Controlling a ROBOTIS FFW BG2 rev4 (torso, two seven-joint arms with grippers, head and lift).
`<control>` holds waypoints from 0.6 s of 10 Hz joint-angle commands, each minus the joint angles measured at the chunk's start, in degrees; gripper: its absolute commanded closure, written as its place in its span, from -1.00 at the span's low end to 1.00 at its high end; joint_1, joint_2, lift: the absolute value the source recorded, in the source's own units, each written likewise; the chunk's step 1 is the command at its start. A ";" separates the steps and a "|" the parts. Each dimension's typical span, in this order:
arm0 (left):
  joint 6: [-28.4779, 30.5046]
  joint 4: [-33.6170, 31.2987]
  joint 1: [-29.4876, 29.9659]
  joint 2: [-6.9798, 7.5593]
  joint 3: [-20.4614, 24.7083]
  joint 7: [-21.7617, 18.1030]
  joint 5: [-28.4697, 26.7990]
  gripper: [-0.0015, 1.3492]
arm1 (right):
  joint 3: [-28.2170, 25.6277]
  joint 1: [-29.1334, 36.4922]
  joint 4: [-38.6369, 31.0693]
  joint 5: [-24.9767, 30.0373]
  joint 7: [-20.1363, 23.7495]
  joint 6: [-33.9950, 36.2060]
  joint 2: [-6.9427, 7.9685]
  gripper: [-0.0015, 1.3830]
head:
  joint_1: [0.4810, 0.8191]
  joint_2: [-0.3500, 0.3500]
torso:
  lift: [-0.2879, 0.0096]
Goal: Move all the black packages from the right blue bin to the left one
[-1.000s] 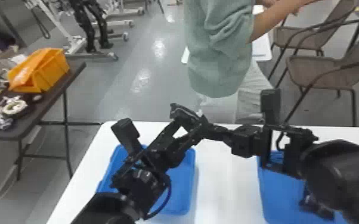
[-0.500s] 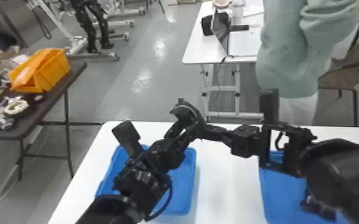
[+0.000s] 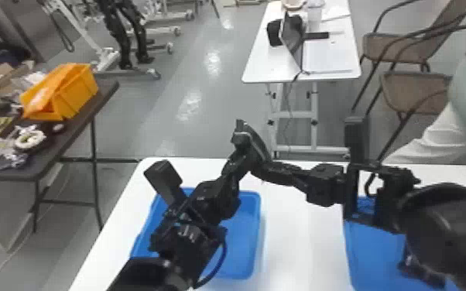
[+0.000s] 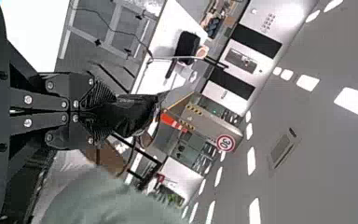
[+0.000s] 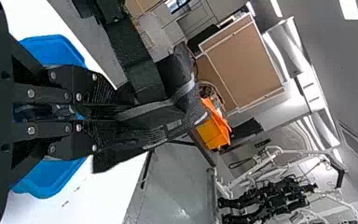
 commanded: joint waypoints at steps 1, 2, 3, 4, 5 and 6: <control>-2.53 -0.04 0.60 -0.10 0.87 0.23 -3.54 0.82 | -2.14 1.51 -0.40 0.89 0.42 -1.53 0.21 -0.62 | 0.27 0.73 | 0.66; -5.61 -0.04 1.83 -0.28 1.92 1.38 -8.64 0.82 | -5.74 4.24 -2.77 5.46 0.77 -3.55 0.65 -0.93 | 0.27 0.74 | 0.66; -9.74 -0.04 4.29 -0.98 2.80 4.10 -13.56 0.82 | -10.66 8.90 -6.81 11.96 0.15 -6.45 1.71 -0.80 | 0.27 0.75 | 0.66; -13.70 -0.04 7.72 -2.21 3.85 7.18 -17.96 0.82 | -16.02 14.96 -10.50 15.74 -2.75 -10.23 3.29 -0.72 | 0.27 0.74 | 0.66; -16.24 -0.04 11.67 -3.70 5.09 9.81 -22.70 0.82 | -21.21 20.85 -13.32 17.94 -4.59 -12.87 5.66 -0.69 | 0.27 0.70 | 0.66; -17.30 0.14 15.10 -5.29 6.32 12.19 -27.98 0.82 | -25.16 25.68 -16.39 20.31 -5.47 -13.66 7.77 -0.68 | 0.27 0.64 | 0.66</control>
